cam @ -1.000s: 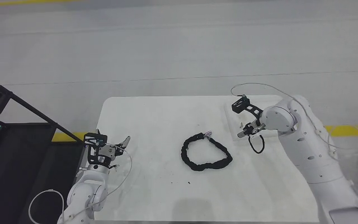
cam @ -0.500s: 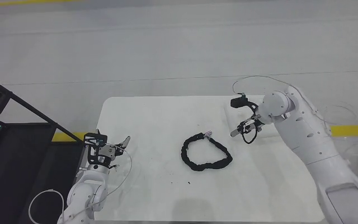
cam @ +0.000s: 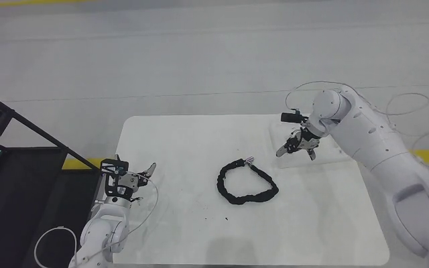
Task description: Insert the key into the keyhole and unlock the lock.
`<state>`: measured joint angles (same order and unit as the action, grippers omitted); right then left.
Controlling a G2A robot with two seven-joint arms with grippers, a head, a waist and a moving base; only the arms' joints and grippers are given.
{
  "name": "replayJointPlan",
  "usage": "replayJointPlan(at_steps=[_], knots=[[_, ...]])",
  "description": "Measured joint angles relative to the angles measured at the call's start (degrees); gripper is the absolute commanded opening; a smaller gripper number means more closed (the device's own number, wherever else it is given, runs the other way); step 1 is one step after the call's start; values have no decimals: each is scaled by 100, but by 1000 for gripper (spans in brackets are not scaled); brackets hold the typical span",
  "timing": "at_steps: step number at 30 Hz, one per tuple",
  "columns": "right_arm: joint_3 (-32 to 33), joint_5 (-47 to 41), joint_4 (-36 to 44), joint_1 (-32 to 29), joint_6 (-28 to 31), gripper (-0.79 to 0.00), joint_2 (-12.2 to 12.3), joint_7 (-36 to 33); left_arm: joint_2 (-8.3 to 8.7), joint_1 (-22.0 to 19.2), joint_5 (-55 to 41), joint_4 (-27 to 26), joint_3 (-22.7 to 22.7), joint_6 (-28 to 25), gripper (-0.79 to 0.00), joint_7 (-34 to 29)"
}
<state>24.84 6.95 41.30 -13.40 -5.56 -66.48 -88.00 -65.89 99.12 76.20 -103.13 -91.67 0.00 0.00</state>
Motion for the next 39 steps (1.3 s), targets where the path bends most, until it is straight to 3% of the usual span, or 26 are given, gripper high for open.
replayJointPlan(at_steps=[4,6,8,12,18,20,21,28,39], knots=[[-317,-185,-181,161,-102,-231,-61,0,0,0,0,0,0,0,0,0],[-398,-166,-279,257,-199,-169,-99,30,0,0,0,0,0,0,0,0],[-425,-4,-332,311,-358,-212,-146,222,0,0,0,0,0,0,0,0],[-462,85,-391,280,-423,-191,-249,350,0,0,0,0,0,0,0,0],[-562,260,-477,212,-498,-268,-434,547,0,0,0,0,0,0,0,0],[-599,348,-525,197,-514,-369,-495,634,0,0,0,0,0,0,0,0],[-617,412,-550,196,-542,-379,-520,712,0,0,0,0,0,0,0,0],[-646,654,-745,193,-594,-397,-675,1036,0,0,0,0,0,0,0,0],[-583,746,-997,184,-371,-425,-824,946,0,0,0,0,0,0,0,0]])
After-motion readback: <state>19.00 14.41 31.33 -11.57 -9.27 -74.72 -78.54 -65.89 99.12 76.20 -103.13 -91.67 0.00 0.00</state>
